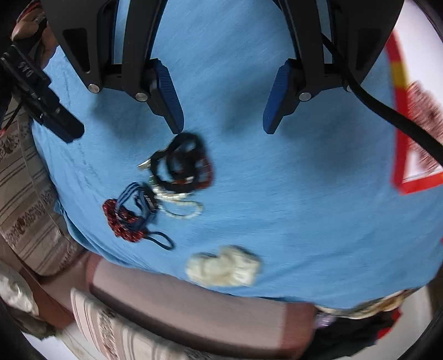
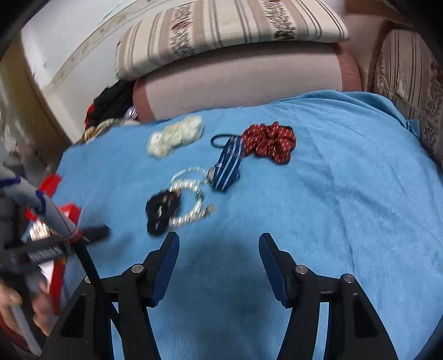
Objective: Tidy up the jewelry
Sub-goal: 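Grasp a black hair tie with left tool while right tool grasps another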
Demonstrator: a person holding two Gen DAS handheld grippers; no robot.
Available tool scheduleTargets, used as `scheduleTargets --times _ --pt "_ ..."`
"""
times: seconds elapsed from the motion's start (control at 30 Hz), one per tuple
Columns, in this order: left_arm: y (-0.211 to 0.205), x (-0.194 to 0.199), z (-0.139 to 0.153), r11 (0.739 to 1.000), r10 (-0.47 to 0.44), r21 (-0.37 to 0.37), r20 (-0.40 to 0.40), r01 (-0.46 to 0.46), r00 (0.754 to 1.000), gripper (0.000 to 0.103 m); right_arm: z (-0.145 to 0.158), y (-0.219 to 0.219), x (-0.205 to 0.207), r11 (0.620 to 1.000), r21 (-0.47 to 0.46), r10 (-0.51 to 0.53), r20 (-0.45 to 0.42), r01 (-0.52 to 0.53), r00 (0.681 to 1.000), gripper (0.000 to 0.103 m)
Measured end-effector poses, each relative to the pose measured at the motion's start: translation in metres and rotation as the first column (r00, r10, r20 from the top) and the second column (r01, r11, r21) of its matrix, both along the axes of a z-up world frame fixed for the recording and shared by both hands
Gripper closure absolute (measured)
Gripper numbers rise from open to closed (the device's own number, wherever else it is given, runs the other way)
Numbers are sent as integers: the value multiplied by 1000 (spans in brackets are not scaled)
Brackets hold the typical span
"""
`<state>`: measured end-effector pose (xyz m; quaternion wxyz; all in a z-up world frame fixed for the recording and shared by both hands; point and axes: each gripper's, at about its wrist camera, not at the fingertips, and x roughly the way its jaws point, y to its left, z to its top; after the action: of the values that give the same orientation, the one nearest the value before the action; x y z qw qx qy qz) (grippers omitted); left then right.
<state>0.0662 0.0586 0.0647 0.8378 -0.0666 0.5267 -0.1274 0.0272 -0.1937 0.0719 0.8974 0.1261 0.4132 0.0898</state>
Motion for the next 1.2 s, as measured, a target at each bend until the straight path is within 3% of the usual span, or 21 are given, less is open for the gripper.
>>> scheduleTargets --times 0.23,0.33,0.4,0.43,0.5,0.53,0.57,0.67,0.9,1.03,1.1,1.2 --pt "-25 42 -24 991 -34 -132 -97 21 995 46 -8 -10 57 996 88 -24 -23 26 999 39" --pt "-29 50 -30 979 -60 -201 -129 34 990 59 -17 -7 78 994 108 -28 -51 33 998 39" --pt "-32 52 -33 975 -76 -218 -149 42 986 86 -23 -5 87 994 99 -36 -71 43 997 40" --pt "-34 53 -34 973 -86 -225 -157 49 984 89 -27 -4 92 994 94 -41 -83 49 996 44" --pt "-35 50 -32 969 -92 -240 -160 52 983 93 -34 -3 101 995 87 -39 -109 49 993 64" --pt "-34 46 -28 969 -91 -242 -153 52 984 93 -36 -3 103 995 85 -34 -123 45 992 84" --pt "-33 43 -24 968 -89 -246 -147 51 985 93 -38 -3 102 995 86 -33 -131 44 991 96" --pt "-24 31 -6 964 -81 -260 -117 48 990 93 -30 -5 88 997 64 -40 -108 47 993 102" --pt "5 -14 50 966 -70 -249 0 68 998 93 6 -6 42 1000 20 14 -20 -14 1000 102" --pt "30 -40 54 969 -45 -243 -17 40 999 93 13 -6 27 1000 -7 21 -10 -21 1000 101" --pt "39 -47 45 970 -29 -243 -48 16 998 93 12 -2 26 1000 -25 17 -18 -18 1000 97" --pt "54 -51 20 977 5 -213 -103 -27 995 88 7 4 26 1000 -28 5 -30 -6 1000 70"
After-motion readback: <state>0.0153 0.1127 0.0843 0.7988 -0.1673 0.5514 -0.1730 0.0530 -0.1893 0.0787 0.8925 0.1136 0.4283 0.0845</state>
